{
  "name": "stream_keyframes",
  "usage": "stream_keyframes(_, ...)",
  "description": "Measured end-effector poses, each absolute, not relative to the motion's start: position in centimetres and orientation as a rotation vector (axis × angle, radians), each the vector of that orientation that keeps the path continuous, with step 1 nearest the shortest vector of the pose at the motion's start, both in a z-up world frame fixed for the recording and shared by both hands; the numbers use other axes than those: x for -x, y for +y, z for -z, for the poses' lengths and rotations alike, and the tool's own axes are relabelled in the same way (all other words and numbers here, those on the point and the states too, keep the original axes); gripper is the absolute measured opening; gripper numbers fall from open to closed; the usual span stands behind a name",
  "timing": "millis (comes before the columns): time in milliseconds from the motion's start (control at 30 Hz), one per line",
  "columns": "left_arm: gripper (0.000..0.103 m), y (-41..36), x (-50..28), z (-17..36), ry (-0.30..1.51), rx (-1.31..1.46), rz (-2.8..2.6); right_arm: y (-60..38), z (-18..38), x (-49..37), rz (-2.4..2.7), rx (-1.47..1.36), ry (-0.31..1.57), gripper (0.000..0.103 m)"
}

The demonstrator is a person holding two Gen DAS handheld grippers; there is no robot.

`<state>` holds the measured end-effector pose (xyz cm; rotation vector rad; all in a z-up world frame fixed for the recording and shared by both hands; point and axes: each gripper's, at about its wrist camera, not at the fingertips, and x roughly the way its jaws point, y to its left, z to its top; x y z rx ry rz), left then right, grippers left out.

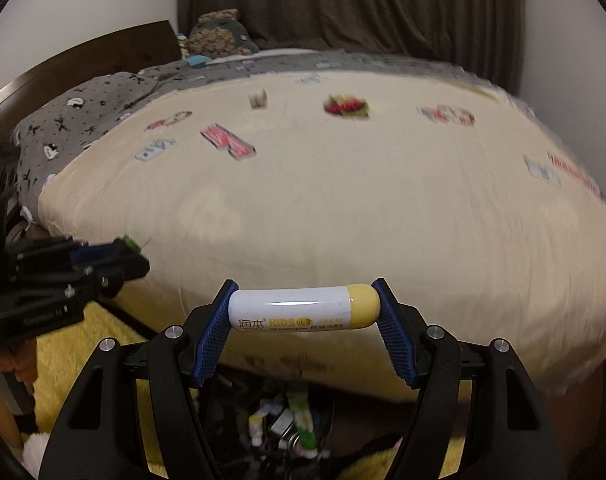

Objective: Collect trash
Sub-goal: 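Lower black spool with left tool and white tube with right tool into bin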

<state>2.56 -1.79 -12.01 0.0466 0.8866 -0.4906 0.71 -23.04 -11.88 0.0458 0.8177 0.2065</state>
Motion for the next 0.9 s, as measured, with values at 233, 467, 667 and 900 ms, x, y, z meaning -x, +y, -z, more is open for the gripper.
stream_keyframes(233,0.026,-3.0,-0.9,16.7,1.006,-0.062,0.536,-23.5,15.5,0.7,-0.180,-0.064,0.911,0.069)
stream_keyframes(467,0.026,-4.1,-0.1,21.6,1.159,-0.077,0.576,-23.4,19.6,1.1,-0.180,-0.089,1.034,0.069)
stream_keyframes(667,0.026,-4.4,0.3,25.0,1.244,-0.079,0.586,-22.7,22.1,1.4,-0.199,-0.098,1.100,0.069)
stream_keyframes(900,0.027,-4.6,0.6,25.4,1.254,-0.094,0.599,-22.4,23.5,1.6,-0.214,-0.107,1.149,0.069)
